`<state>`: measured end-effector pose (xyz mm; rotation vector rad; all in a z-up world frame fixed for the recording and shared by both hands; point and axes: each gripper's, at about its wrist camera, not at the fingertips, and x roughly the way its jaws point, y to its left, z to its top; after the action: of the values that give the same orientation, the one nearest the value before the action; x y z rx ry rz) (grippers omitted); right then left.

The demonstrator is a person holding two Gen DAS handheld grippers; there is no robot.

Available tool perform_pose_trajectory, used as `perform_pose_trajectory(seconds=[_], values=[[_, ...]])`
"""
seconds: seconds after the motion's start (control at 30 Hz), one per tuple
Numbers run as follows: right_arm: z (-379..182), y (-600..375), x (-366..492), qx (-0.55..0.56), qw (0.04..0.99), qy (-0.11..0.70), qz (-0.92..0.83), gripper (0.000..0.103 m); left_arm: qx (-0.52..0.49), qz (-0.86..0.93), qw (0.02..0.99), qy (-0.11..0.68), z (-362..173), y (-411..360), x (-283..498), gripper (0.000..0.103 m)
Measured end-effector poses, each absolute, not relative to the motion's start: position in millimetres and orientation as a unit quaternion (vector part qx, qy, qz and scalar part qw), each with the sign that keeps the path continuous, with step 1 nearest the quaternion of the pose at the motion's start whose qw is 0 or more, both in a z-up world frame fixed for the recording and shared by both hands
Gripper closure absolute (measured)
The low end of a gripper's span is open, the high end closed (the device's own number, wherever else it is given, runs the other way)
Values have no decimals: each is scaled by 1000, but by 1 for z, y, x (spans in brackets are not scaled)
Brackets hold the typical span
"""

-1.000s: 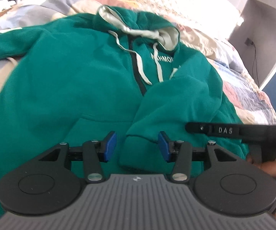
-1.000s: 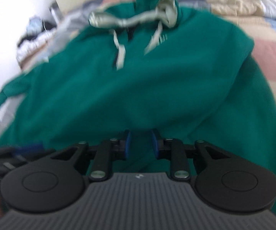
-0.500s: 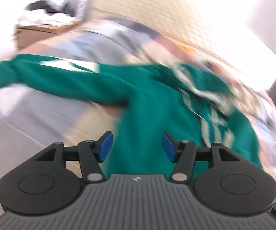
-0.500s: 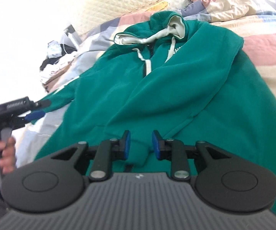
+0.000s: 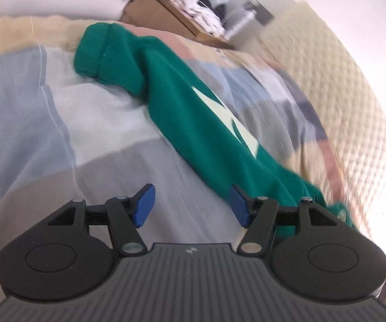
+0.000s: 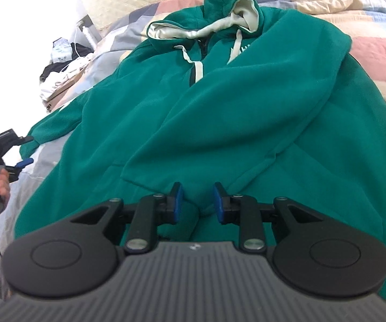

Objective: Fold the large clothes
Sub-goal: 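Move the left gripper to the other sleeve cuff and grasp it, then lift the sleeve with the left gripper, lay it across the body, release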

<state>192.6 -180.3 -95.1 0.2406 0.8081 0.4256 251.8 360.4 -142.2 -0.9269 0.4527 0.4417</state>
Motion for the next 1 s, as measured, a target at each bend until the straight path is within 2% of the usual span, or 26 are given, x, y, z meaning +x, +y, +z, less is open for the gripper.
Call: perform_pose_trajectory(seconds=[0.2,0.27,0.4,0.53,0.6,0.63,0.67,0.77,0.83,1.0], values=[[-100,-170,205,89,901,387,177,74,-480,236,827,173,-179,422,288,37],[-103,-168,212,95,898,395,168,74,-471,245,827,183,-187,439,304,37],[-107,-161,224,89,898,402,154,77,-407,269,854,182,-176,459,333,37],[-108,-151,230,76,901,402,142,76,-431,313,833,151,-177,487,347,38],[-106,-148,231,74,901,406,136,74,-418,332,831,155,-175,492,357,43],[-105,-147,231,77,900,408,135,74,-404,342,833,163,-173,491,363,52],[-104,-146,230,79,900,407,137,74,-381,350,838,174,-170,489,369,65],[-103,-146,228,72,900,408,136,74,-318,362,856,189,-154,482,381,84],[-102,-148,228,72,900,407,135,75,-298,363,862,192,-137,471,382,89],[-98,-158,229,88,902,403,129,74,-234,351,889,180,-67,432,380,90]])
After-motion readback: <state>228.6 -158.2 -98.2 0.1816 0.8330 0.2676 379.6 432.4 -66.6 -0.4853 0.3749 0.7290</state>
